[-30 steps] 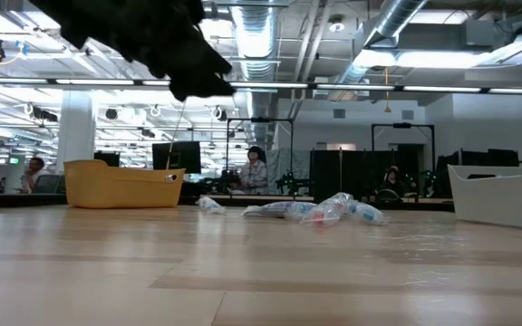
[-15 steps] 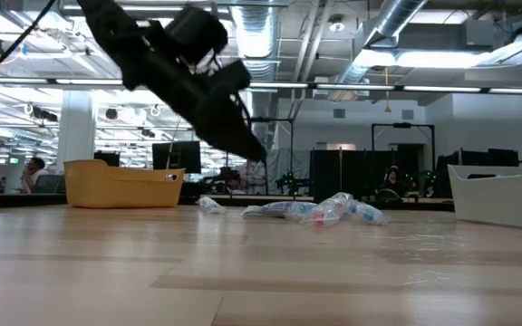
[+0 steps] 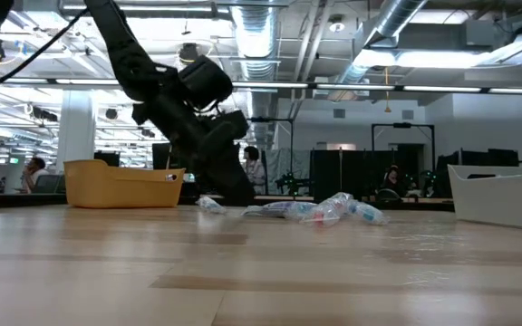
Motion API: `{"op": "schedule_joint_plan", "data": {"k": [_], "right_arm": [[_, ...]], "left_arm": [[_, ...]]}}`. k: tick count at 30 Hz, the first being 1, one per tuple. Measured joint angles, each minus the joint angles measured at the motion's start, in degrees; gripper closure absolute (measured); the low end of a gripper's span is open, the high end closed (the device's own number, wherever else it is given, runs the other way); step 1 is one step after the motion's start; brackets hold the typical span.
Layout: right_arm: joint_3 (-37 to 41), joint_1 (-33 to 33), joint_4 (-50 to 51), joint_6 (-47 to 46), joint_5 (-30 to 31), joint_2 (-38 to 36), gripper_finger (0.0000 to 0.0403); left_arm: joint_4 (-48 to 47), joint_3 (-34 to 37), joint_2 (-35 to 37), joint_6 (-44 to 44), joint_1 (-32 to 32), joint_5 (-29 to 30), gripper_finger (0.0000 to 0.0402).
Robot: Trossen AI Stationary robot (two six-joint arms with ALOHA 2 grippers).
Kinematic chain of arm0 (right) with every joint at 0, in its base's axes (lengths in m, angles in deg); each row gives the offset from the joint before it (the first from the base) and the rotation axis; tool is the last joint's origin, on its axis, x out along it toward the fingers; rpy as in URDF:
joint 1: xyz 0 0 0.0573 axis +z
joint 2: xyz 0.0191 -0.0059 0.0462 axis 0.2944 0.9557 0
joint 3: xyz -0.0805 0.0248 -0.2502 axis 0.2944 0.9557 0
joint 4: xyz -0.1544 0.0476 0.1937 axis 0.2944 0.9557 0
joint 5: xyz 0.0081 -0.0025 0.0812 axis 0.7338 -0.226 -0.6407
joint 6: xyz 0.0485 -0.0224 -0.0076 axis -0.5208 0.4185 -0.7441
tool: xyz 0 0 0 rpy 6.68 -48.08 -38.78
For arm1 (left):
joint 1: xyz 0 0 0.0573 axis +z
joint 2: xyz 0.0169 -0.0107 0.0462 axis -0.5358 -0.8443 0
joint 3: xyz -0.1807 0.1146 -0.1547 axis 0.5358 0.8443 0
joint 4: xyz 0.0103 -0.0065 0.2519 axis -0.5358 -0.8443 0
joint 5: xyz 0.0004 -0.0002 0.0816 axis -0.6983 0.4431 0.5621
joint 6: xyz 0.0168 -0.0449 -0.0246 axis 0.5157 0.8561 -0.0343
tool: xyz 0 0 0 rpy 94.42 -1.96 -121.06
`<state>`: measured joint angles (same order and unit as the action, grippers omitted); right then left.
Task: Pick & Place Travel size toiletries
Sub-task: Put the white toothpaste into the yellow bin
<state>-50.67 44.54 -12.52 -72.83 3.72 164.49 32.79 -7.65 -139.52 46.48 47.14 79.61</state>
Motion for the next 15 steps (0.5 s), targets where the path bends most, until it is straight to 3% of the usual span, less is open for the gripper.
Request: {"op": "schedule_joint_plan", "data": {"k": [7, 15], "right_arm": [[0.00, 0.00, -0.06, -1.06, 0.00, 0.01, 0.0182], [0.00, 0.00, -0.11, -2.51, -0.02, 0.00, 0.0182]], "left_arm": [[1.52, -0.11, -3.05, 0.11, 0.72, -4.04, 0.0157], [4.25, -0.07, -4.10, 0.17, 0.91, -4.43, 0.0223]]}}
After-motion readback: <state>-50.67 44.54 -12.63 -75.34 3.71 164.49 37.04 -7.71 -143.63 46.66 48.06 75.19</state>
